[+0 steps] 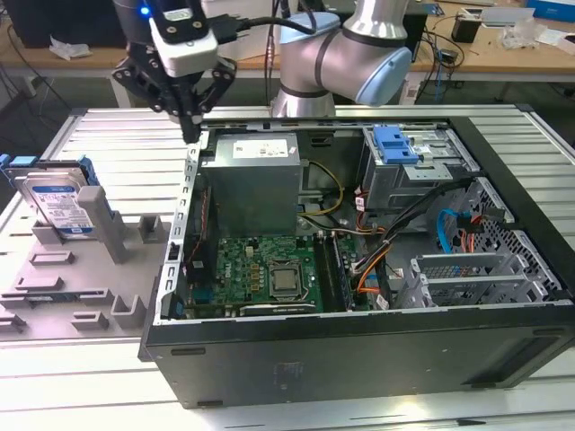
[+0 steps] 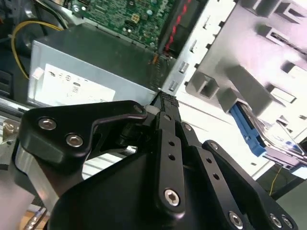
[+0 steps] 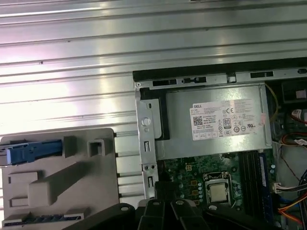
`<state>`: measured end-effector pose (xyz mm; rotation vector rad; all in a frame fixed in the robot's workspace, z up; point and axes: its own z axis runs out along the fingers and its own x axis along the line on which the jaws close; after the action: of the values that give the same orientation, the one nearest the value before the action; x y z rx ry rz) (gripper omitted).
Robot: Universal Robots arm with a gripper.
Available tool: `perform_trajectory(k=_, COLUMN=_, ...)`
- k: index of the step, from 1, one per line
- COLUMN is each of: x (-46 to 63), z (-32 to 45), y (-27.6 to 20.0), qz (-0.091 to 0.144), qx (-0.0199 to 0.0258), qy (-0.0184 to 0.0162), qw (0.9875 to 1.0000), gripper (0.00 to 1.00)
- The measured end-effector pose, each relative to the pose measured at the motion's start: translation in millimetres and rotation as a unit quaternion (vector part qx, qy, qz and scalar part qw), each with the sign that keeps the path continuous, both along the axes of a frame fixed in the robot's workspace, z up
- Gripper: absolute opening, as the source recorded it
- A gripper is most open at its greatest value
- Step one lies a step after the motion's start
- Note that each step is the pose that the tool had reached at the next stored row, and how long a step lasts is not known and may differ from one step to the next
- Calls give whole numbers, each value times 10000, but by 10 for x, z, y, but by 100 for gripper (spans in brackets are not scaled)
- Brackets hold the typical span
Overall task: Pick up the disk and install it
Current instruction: 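Reach for the disk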
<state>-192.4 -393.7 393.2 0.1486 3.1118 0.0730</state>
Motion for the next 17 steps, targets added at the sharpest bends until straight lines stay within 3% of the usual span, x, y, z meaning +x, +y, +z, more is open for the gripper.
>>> perform_trajectory(k=2, x=-72, z=0, y=4, qz=-4, qx=0, qy=0, qw=10000, gripper=11)
perform_trajectory(k=4, x=-233, z=1, y=15, qz=-12, qx=-1, qy=0, qw=10000, gripper=11)
perform_trajectory(k=17, x=-712, z=0, y=57, qz=-40, qx=0, qy=0, qw=10000, gripper=11)
